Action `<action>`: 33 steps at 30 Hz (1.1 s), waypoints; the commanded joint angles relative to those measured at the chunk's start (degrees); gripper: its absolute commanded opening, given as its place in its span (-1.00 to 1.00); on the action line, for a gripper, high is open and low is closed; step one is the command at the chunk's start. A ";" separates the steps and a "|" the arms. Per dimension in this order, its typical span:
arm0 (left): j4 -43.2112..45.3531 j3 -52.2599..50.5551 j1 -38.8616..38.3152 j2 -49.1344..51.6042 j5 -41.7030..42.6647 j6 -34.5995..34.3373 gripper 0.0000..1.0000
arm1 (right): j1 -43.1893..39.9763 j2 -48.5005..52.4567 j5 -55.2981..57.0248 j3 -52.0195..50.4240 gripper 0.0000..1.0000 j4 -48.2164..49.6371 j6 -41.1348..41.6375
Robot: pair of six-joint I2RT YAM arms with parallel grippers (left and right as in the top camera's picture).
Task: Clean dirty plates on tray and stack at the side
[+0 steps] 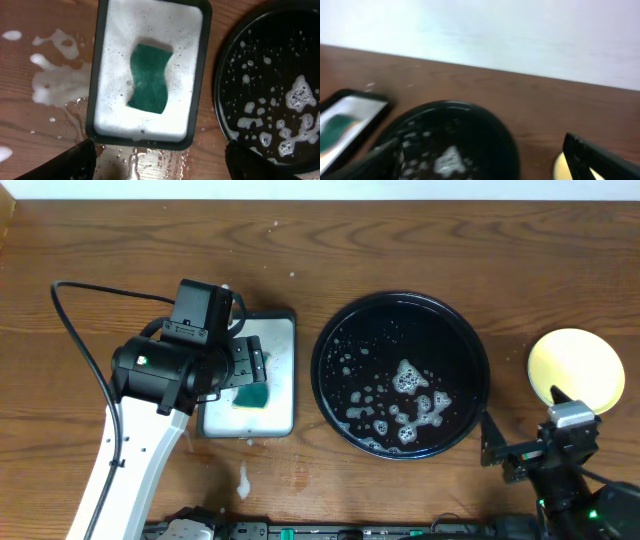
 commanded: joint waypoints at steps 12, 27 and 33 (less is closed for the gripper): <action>-0.20 0.28 0.09 0.28 -0.28 -0.02 0.65 | -1.27 -12.76 1.77 -32.35 0.98 29.70 -1.31; -0.20 0.28 0.09 0.33 -0.28 -0.02 0.65 | -1.27 -12.63 0.11 -40.35 0.98 36.46 -1.53; -0.20 0.28 0.09 0.33 -0.28 -0.02 0.65 | -1.29 -12.37 0.07 -40.35 0.98 36.48 -1.53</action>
